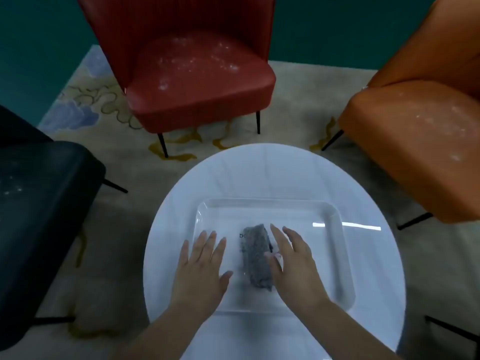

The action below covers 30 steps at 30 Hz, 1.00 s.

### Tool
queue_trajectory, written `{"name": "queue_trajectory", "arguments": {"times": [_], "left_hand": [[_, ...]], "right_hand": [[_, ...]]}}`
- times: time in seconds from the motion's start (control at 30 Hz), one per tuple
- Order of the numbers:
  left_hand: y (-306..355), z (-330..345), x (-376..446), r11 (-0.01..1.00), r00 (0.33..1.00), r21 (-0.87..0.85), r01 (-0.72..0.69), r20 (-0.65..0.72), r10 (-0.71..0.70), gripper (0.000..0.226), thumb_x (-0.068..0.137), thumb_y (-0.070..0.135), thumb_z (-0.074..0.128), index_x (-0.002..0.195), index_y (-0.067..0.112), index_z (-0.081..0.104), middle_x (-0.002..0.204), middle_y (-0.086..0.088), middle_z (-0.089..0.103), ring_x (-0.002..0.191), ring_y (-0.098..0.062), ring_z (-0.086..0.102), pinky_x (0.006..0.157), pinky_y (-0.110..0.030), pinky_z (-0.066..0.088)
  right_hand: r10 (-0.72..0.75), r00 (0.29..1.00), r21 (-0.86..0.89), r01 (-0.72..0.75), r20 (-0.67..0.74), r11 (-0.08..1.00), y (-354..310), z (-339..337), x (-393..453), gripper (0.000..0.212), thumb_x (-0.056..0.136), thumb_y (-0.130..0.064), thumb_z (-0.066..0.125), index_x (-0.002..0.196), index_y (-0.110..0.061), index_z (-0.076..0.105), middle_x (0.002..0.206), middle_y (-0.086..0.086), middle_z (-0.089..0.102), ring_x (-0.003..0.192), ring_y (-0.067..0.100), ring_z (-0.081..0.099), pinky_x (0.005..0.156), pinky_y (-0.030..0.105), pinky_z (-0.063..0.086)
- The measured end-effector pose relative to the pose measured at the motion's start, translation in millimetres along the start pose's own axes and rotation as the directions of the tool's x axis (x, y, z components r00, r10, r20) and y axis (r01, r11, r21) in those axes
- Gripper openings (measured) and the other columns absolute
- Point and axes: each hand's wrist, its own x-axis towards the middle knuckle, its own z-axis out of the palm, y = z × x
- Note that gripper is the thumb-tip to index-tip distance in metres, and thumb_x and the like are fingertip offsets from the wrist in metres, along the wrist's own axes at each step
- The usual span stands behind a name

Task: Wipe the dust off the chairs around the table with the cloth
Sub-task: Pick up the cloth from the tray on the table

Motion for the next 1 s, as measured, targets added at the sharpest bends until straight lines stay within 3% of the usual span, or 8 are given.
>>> {"name": "queue_trajectory", "arguments": {"times": [0.07,0.27,0.43,0.63,0.8,0.87,0.97,1.0], "left_hand": [[-3,13,6,1.000,1.000,0.019,-0.015,-0.023,0.015,0.073,0.092,0.065,0.006,0.151,0.028,-0.014,0.161,-0.001,-0.012,0.138,-0.019,-0.033,0.109,-0.046,-0.025],[-5,25,14,0.999,0.996,0.053,-0.007,-0.092,0.012,0.075,0.089,0.065,-0.003,0.153,0.026,-0.005,0.162,-0.003,-0.005,0.148,-0.024,-0.010,0.111,-0.049,-0.021],[-5,28,15,0.999,0.996,0.049,0.002,-0.092,0.002,0.074,0.089,0.064,0.000,0.153,0.026,-0.008,0.162,-0.003,-0.009,0.148,-0.024,-0.009,0.112,-0.050,-0.020],[-5,27,16,1.000,0.997,0.004,-0.004,-0.080,0.004,0.072,0.093,0.062,0.014,0.154,0.027,0.001,0.162,-0.003,-0.002,0.149,-0.023,0.001,0.114,-0.049,-0.012],[-11,18,14,0.998,0.998,-0.035,-0.060,-0.025,0.059,0.066,0.097,0.055,0.020,0.153,0.030,-0.003,0.162,0.004,-0.009,0.148,-0.019,-0.010,0.114,-0.048,-0.012],[-14,11,9,0.995,0.996,-0.050,-0.088,-0.014,0.088,0.064,0.098,0.053,0.023,0.153,0.030,-0.003,0.161,0.005,-0.010,0.147,-0.018,-0.013,0.114,-0.046,-0.013],[-20,-2,-7,0.992,0.995,-0.082,-0.096,-0.023,0.095,0.062,0.099,0.051,0.025,0.153,0.030,0.002,0.162,0.005,-0.009,0.148,-0.017,-0.012,0.115,-0.041,-0.010],[-21,-5,-15,0.991,0.996,-0.100,-0.088,-0.022,0.086,0.062,0.099,0.051,0.025,0.153,0.030,0.003,0.162,0.005,-0.008,0.148,-0.017,-0.011,0.116,-0.040,-0.009]], "right_hand": [[0.023,1.000,0.058,-0.021,-0.018,0.998,1,14,9,0.051,0.097,-0.039,0.045,0.145,-0.043,0.027,0.152,-0.003,0.024,0.138,0.017,0.026,0.112,0.035,0.033],[0.021,0.995,0.075,-0.014,-0.095,0.997,-5,53,23,0.053,0.094,-0.035,0.054,0.144,-0.039,0.036,0.146,0.003,0.026,0.128,0.020,0.036,0.107,0.034,0.039],[0.049,0.989,-0.082,-0.061,-0.142,0.995,-5,69,23,0.063,0.088,-0.049,0.061,0.145,-0.037,0.036,0.122,0.005,0.035,0.105,0.021,0.037,0.093,0.035,0.042],[0.133,0.991,-0.047,-0.132,0.030,0.990,-1,65,37,0.064,0.092,-0.040,0.059,0.147,-0.041,0.027,0.109,-0.001,0.034,0.098,0.017,0.042,0.095,0.034,0.047],[0.152,0.979,-0.008,-0.152,0.135,0.988,-7,42,45,0.062,0.090,-0.043,0.062,0.145,-0.039,0.034,0.112,0.006,0.047,0.103,0.025,0.051,0.095,0.037,0.046],[0.146,0.981,0.086,-0.158,0.125,0.984,-9,29,41,0.058,0.090,-0.037,0.063,0.143,-0.037,0.038,0.111,0.005,0.044,0.094,0.029,0.057,0.085,0.042,0.053],[0.156,0.976,0.248,-0.190,0.149,0.950,-12,12,28,0.052,0.092,-0.031,0.062,0.138,-0.041,0.040,0.111,0.000,0.037,0.076,0.028,0.059,0.054,0.038,0.057],[0.154,0.975,0.236,-0.190,0.163,0.953,-14,7,24,0.051,0.092,-0.032,0.061,0.138,-0.042,0.040,0.111,-0.001,0.037,0.077,0.027,0.059,0.055,0.040,0.058]]}}
